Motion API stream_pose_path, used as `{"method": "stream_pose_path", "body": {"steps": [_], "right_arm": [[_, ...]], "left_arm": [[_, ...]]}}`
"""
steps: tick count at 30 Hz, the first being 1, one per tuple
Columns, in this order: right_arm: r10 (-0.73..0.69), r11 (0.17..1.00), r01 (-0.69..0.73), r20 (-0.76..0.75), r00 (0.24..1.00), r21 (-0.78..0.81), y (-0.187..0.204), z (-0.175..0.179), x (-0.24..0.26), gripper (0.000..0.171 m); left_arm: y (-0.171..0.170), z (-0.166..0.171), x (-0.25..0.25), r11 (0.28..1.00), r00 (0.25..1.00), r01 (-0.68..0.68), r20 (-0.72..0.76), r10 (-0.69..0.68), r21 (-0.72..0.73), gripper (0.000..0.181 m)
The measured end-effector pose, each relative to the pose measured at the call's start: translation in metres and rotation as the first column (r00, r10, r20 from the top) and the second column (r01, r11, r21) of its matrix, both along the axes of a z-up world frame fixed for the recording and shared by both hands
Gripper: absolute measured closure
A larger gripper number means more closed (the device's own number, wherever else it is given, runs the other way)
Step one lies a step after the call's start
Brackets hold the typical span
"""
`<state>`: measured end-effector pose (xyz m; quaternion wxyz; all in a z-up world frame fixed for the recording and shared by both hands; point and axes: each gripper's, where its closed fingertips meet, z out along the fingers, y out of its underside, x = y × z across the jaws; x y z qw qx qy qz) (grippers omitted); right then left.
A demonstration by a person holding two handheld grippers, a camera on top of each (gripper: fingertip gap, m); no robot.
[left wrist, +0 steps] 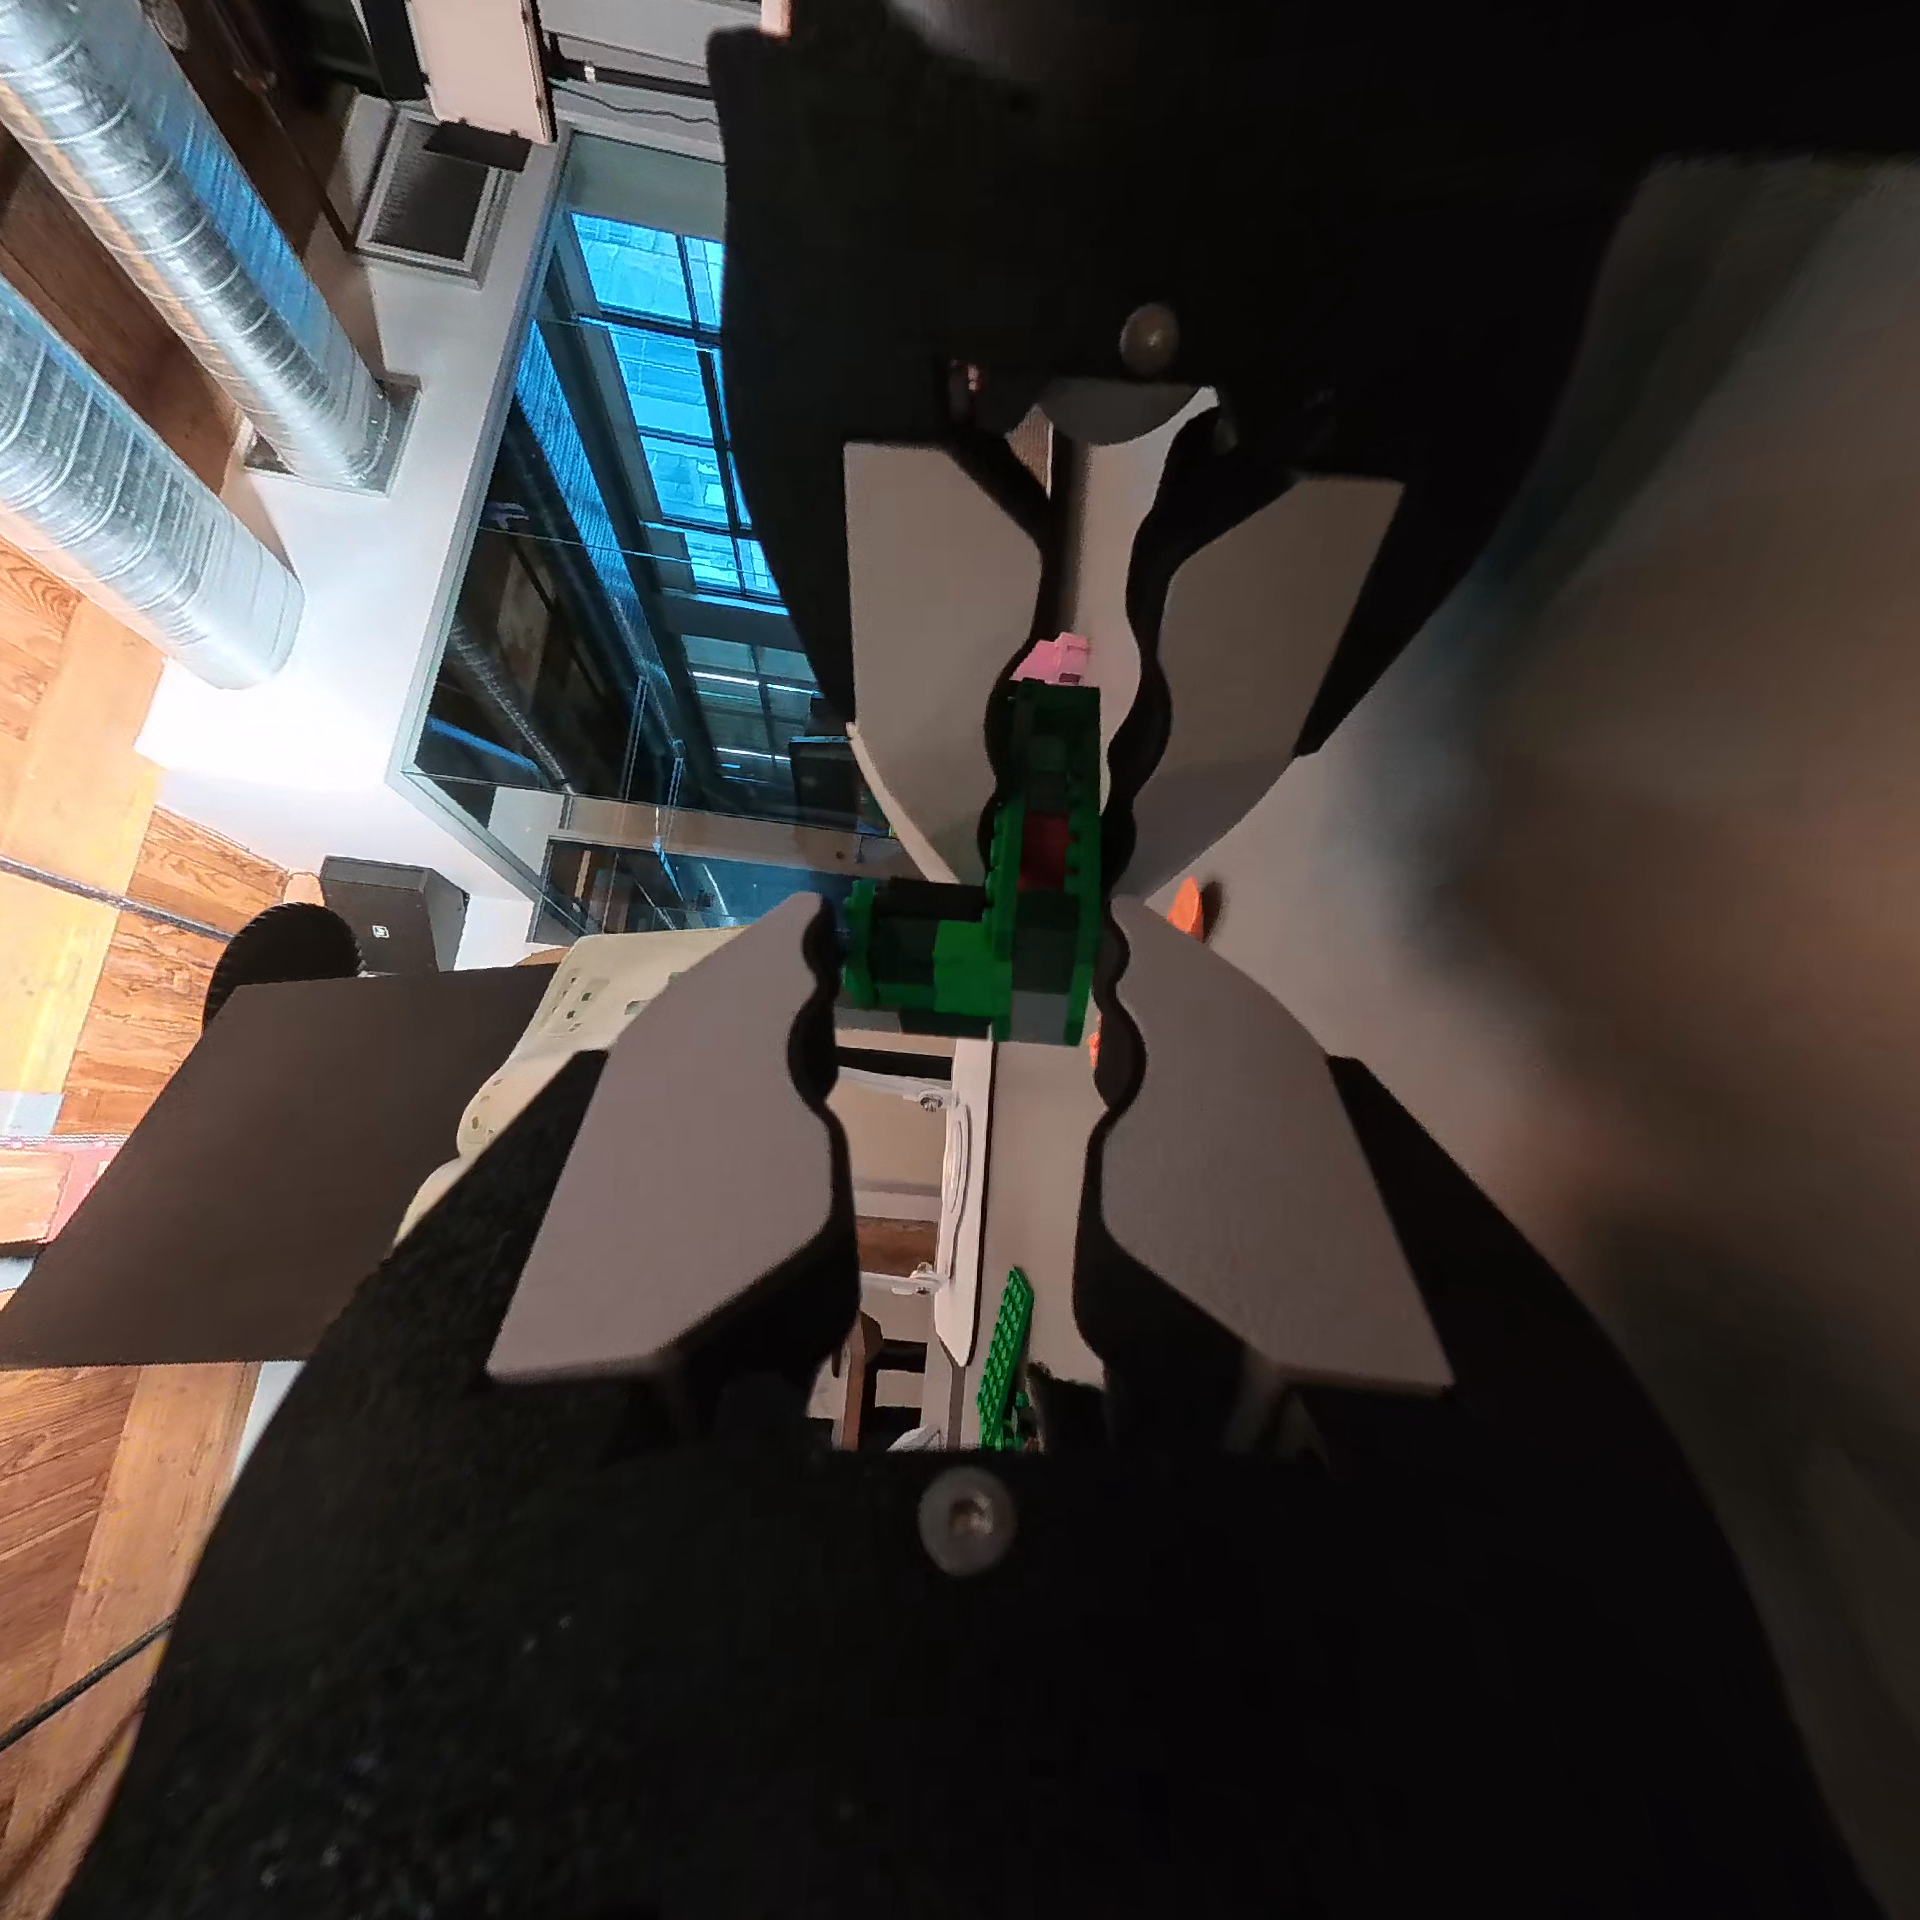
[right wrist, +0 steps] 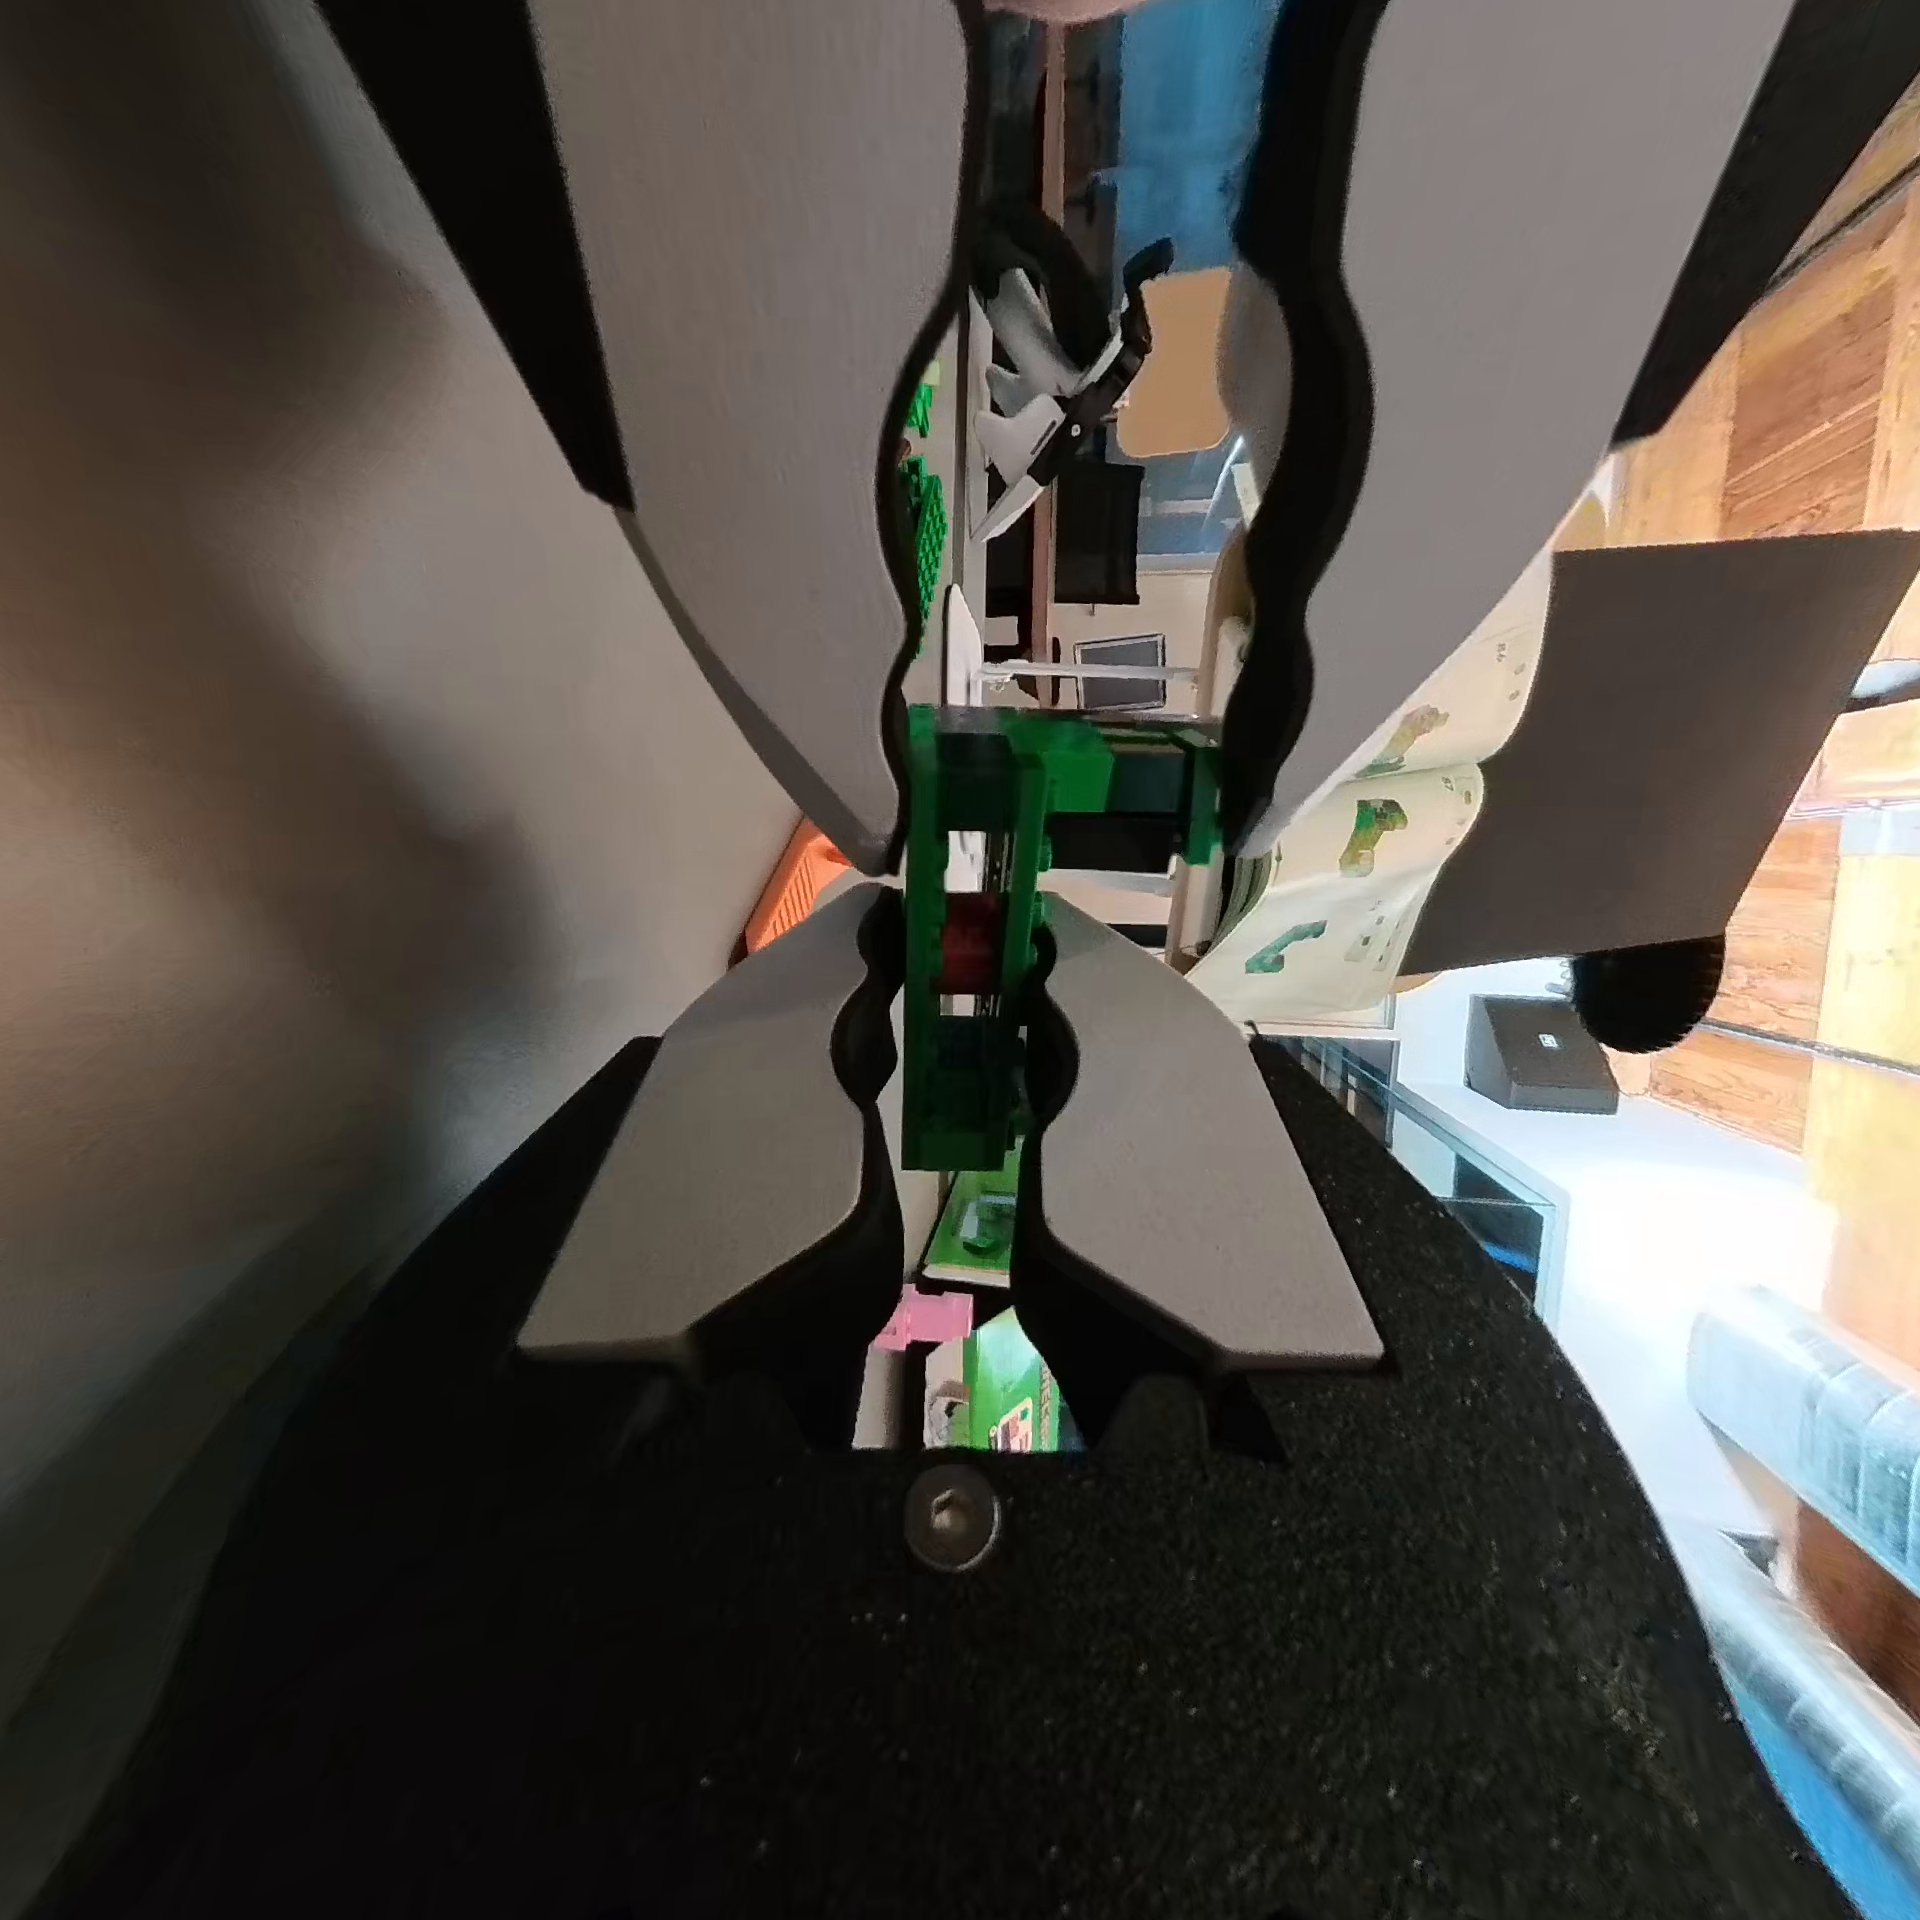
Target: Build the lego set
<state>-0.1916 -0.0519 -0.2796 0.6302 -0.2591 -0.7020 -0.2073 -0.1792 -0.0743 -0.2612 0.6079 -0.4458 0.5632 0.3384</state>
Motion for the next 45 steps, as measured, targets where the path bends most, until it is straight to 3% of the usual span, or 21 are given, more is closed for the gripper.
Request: {"method": "stream_pose_path", "body": {"steps": [26, 45], "right_arm": [[-0.011, 0.999, 0.01, 0.044, 0.999, 0.032, -0.001, -0.008, -0.001, 0.15], [-0.025, 0.997, 0.021, 0.053, 0.998, 0.076, 0.002, -0.009, 0.0, 0.151]], "left_arm": [[-0.001, -0.009, -0.003, 1.0, 0.994, -0.011, -0.106, 0.009, -0.017, 0.136], [0.002, -0.007, 0.011, 1.0, 0.999, 0.004, -0.047, -0.005, -0.019, 0.135]]}}
